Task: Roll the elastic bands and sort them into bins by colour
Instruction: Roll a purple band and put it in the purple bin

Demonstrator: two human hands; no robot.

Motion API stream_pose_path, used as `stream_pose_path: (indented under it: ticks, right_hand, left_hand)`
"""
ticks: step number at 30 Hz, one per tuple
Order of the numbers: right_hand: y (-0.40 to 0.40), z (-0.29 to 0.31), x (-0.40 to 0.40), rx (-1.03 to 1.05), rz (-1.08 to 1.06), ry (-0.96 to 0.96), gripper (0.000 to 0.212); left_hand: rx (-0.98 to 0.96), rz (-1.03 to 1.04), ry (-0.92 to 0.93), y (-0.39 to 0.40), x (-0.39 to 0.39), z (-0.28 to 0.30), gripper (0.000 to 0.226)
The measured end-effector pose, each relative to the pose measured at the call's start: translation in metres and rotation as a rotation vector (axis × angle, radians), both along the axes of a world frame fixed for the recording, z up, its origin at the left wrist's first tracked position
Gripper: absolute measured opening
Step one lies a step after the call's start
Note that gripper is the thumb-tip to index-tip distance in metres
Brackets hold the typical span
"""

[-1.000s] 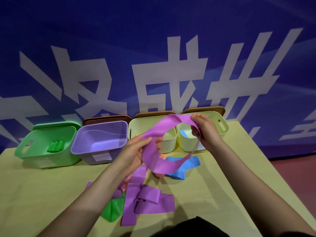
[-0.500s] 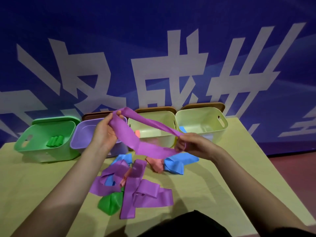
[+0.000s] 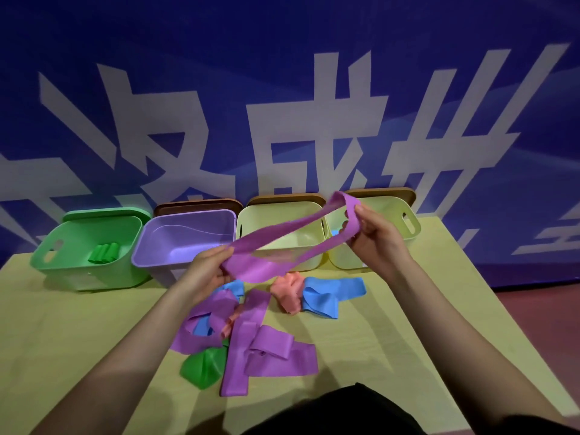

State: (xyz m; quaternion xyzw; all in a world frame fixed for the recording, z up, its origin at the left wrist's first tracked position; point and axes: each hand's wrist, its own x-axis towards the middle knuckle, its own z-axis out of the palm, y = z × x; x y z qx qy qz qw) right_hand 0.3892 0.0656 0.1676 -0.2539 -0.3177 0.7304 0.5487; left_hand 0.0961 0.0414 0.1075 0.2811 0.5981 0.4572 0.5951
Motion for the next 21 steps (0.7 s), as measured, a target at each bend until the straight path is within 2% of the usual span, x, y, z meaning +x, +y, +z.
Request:
stream_pose_path:
  ticks: [2,6,9,11,12,14,17,19,21]
  right_hand:
    - [0.005,0.004,0.003,0.065,-0.02,-0.09,0.019]
    - [0.003,0.015,0.001,0.226,0.049,-0.275,0.033]
    - [-0.003,0.024,-0.013,0.264,0.111,-0.289,0.037]
    - [-0.006,0.026,-0.024,0.288,0.109,-0.367,0.034]
    - [-0.008,0.027,-0.028,0.309,0.1,-0.439,0.032]
    - [-0.011,0.03,-0.036,0.358,0.087,-0.562,0.029]
    - [-0.013,0.035,-0.04,0.344,0.046,-0.63,0.025]
    - [-0.012,0.037,-0.039,0.381,-0.02,-0.701,0.022]
    - [-0.012,0.038,-0.037,0.459,-0.082,-0.827,0.019]
  left_hand:
    - [0.001,-0.13,0.055,-0.008,0.003,0.0,0.016]
    - [-0.079,-0.301,0.107,-0.024,0.014,-0.003,0.015]
    - [-0.078,-0.421,0.374,-0.025,0.031,-0.01,0.017]
    - [0.075,-0.377,0.488,-0.026,0.052,-0.009,0.021]
    - [0.195,-0.289,0.453,-0.028,0.064,-0.005,0.023]
    - [0.375,-0.124,0.248,-0.035,0.089,0.013,0.03]
    - [0.414,-0.015,-0.041,-0.039,0.115,0.045,0.035]
    - [0.411,0.041,-0.081,-0.038,0.122,0.061,0.035]
    - [0.439,0.053,-0.025,-0.038,0.122,0.07,0.028]
